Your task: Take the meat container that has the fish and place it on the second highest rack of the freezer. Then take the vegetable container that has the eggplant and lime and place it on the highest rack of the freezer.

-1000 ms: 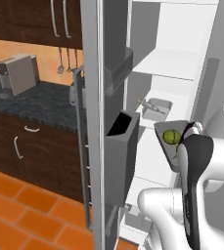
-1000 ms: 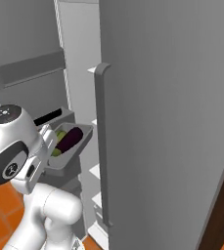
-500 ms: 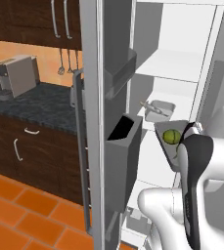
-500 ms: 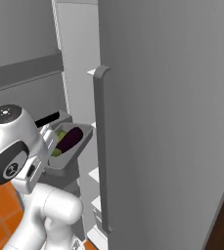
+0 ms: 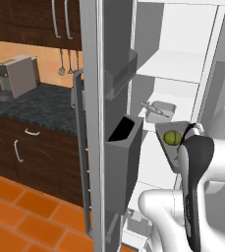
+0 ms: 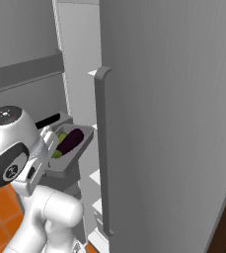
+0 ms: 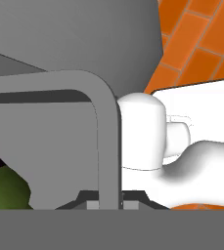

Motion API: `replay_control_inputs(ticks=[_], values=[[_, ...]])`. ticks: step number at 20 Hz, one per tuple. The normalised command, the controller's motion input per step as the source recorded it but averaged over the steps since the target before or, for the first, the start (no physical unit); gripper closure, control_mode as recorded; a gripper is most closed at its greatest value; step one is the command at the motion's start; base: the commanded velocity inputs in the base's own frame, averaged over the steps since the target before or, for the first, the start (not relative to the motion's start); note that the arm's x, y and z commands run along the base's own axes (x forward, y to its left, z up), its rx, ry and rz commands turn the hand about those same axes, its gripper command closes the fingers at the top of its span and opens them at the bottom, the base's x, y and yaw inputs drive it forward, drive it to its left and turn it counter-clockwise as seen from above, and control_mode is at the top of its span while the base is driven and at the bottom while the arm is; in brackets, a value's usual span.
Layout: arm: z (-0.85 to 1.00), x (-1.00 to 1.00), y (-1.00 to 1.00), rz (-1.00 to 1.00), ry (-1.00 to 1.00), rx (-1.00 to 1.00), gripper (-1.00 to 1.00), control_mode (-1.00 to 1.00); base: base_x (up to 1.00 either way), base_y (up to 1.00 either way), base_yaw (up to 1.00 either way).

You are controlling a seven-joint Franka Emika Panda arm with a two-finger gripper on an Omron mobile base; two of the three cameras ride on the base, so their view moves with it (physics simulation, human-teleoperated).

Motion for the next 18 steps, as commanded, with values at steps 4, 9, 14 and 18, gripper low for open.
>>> replay_control_inputs(ticks=[4, 9, 14, 18], values=[[0.41, 0.0, 0.01, 0.0, -0.17, -0.01, 1.0, -1.0, 0.0, 0.0, 0.0], [0.93, 0.17, 0.18, -0.04, -0.2, -0.08, 1.0, -1.0, 0.0, 0.0, 0.0], [0.56, 0.3, 0.04, -0.05, -0.12, -0.05, 1.0, -1.0, 0.0, 0.0, 0.0], [0.36, 0.42, 0.01, -0.12, -0.15, 0.05, 1.0, -1.0, 0.0, 0.0, 0.0]])
